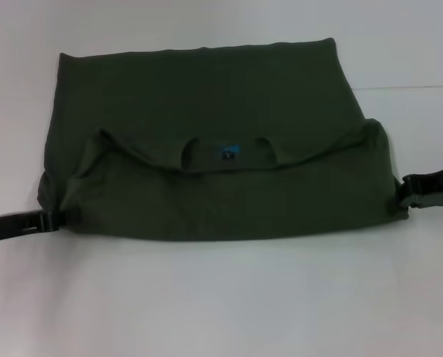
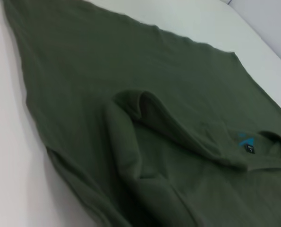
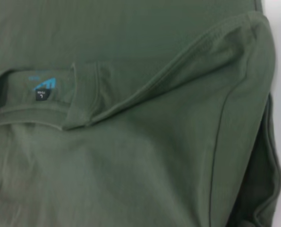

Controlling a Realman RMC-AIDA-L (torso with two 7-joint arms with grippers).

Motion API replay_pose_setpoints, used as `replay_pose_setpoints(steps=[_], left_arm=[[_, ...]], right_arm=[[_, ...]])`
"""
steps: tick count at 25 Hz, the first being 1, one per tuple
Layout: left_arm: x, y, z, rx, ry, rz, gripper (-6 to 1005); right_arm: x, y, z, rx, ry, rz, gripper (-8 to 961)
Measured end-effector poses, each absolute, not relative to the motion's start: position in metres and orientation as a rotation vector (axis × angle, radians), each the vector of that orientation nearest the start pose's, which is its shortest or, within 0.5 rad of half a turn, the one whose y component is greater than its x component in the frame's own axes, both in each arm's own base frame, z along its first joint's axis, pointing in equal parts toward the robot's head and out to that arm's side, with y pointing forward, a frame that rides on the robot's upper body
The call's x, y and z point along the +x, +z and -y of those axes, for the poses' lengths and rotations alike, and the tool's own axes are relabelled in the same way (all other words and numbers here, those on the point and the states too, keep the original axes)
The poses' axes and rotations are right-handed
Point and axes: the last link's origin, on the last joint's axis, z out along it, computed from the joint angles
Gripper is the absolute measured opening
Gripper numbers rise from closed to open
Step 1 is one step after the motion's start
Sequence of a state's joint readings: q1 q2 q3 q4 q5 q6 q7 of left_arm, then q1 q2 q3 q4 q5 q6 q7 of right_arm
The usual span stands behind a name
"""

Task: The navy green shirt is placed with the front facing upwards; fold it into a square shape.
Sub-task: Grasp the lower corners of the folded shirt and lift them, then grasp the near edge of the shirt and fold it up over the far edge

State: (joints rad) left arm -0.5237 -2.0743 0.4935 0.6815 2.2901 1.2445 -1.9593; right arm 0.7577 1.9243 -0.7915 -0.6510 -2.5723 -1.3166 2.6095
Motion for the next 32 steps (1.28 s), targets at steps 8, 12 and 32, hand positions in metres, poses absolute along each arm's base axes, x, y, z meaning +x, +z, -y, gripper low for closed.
replay_pose_setpoints(steps=[8,12,32], left_arm=[[-0.331,0.03,-0.331,-2.251,-0.371,1.578,53],[-0.328,0.038,-0.319,-2.302,-0.324,1.646,53],[-0.326,0.053,-0.267,-2.474,-0.171,1.885,53]], right_arm=[[0.293,0.046,-0.387,-2.147,-0.104,-1.789,32],[0.293,0.045,-0.377,-2.2,-0.139,-1.818,31],[0.307,0.04,-0.324,-2.362,-0.279,-1.963,31]])
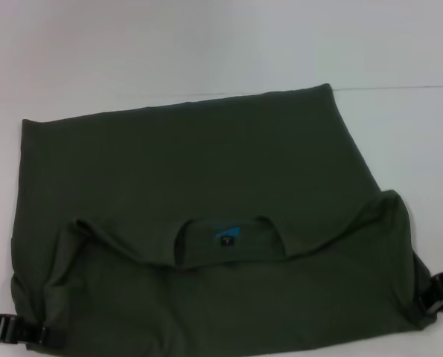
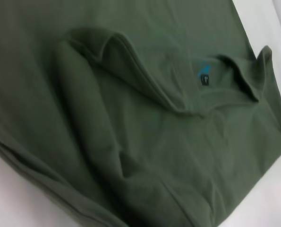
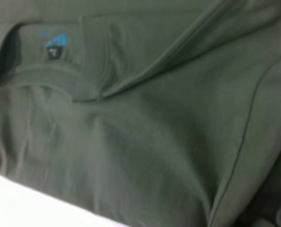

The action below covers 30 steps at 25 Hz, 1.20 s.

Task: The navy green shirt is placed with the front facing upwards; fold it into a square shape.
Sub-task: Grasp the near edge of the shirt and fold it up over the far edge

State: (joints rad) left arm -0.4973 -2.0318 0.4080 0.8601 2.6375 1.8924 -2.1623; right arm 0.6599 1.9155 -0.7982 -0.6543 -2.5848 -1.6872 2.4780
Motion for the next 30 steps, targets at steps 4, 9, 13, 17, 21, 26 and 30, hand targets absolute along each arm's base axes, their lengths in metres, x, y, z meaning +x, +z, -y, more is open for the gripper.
replay_pose_setpoints(steps=[4,9,13,17,21,26,30], left_arm=[[-0.327,0.056,-0.269,-2.46,-0.184,1.881,53],[-0.327,0.058,-0.272,-2.453,-0.194,1.869,53],[-0.327,0.06,-0.273,-2.442,-0.212,1.86,53],[-0.327,0.061,-0.276,-2.436,-0.219,1.847,53],[-0.328,0.065,-0.279,-2.423,-0.239,1.833,53],[-0.328,0.067,-0.281,-2.415,-0.245,1.824,53],[-0.328,0.07,-0.284,-2.404,-0.265,1.817,54]], right_arm=[[0.306,0.036,-0.317,-2.407,-0.293,-1.975,31],[0.305,0.032,-0.311,-2.443,-0.3,-1.987,31],[0.307,0.032,-0.309,-2.438,-0.29,-1.991,31],[0.307,0.034,-0.311,-2.431,-0.24,-1.993,32],[0.308,0.04,-0.314,-2.419,-0.162,-1.991,32],[0.31,0.046,-0.316,-2.389,-0.064,-2.002,32],[0.311,0.053,-0.32,-2.355,0.04,-2.008,32]])
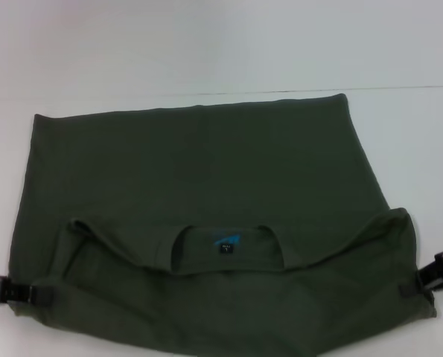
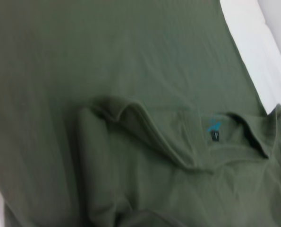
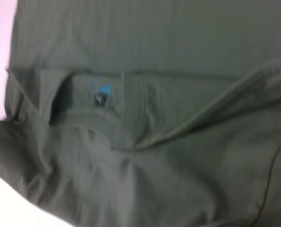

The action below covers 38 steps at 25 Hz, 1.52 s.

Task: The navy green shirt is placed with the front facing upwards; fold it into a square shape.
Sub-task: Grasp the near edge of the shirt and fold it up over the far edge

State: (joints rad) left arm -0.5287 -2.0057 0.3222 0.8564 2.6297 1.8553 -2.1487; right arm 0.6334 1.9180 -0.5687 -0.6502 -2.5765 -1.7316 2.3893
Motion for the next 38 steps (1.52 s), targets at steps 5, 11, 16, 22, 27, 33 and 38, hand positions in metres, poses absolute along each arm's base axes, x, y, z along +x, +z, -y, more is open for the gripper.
replay_pose_setpoints(steps=[5,11,16,22,27,33,38], left_arm=[[-0.326,0.082,-0.292,-2.365,-0.351,1.782,54],[-0.322,0.09,-0.304,-2.325,-0.467,1.722,54],[-0.319,0.095,-0.313,-2.277,-0.58,1.673,54],[-0.318,0.098,-0.325,-2.2,-0.701,1.636,54],[-0.318,0.097,-0.338,-2.113,-0.799,1.598,54],[-0.312,0.089,-0.354,-2.022,-0.952,1.536,54],[-0.31,0.077,-0.365,-1.928,-1.018,1.497,54]], right_arm=[[0.31,0.067,-0.327,-2.307,0.191,-2.0,32],[0.304,0.078,-0.342,-2.255,0.385,-1.958,32],[0.3,0.082,-0.354,-2.21,0.498,-1.918,31],[0.298,0.087,-0.369,-2.122,0.636,-1.87,31],[0.297,0.085,-0.382,-2.047,0.748,-1.816,31],[0.291,0.077,-0.395,-1.982,0.864,-1.748,31],[0.288,0.063,-0.402,-1.933,0.923,-1.697,32]])
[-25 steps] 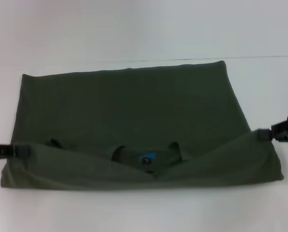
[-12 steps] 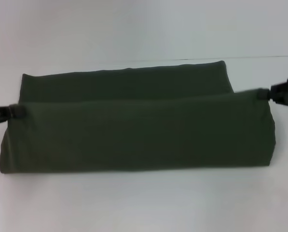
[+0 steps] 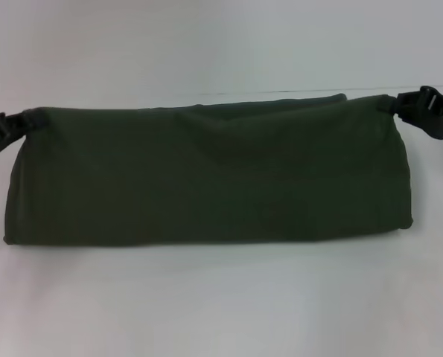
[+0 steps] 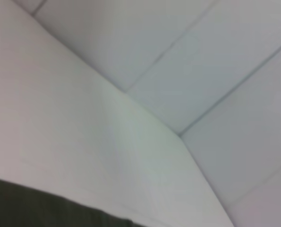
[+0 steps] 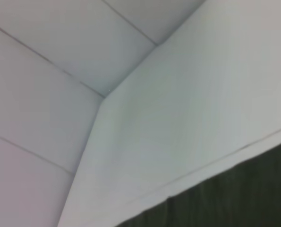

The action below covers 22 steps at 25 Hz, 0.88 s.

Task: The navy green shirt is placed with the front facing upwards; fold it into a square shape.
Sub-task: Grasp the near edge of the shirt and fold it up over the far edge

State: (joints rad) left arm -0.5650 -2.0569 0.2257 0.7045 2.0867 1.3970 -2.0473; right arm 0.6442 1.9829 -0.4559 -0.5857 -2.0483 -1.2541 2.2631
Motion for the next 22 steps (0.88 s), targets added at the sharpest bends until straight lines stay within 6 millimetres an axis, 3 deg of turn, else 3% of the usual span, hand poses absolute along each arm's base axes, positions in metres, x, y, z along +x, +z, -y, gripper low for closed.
replay_pose_setpoints(steps=[13,22], left_arm=[[-0.301,0.054,-0.39,-1.788,-1.083,1.408,54],[-0.295,0.036,-0.404,-1.706,-1.069,1.333,55]], right_arm=[[0.289,0.052,-0.415,-1.783,1.036,-1.577,32],[0.28,0.031,-0.426,-1.746,1.036,-1.499,32]])
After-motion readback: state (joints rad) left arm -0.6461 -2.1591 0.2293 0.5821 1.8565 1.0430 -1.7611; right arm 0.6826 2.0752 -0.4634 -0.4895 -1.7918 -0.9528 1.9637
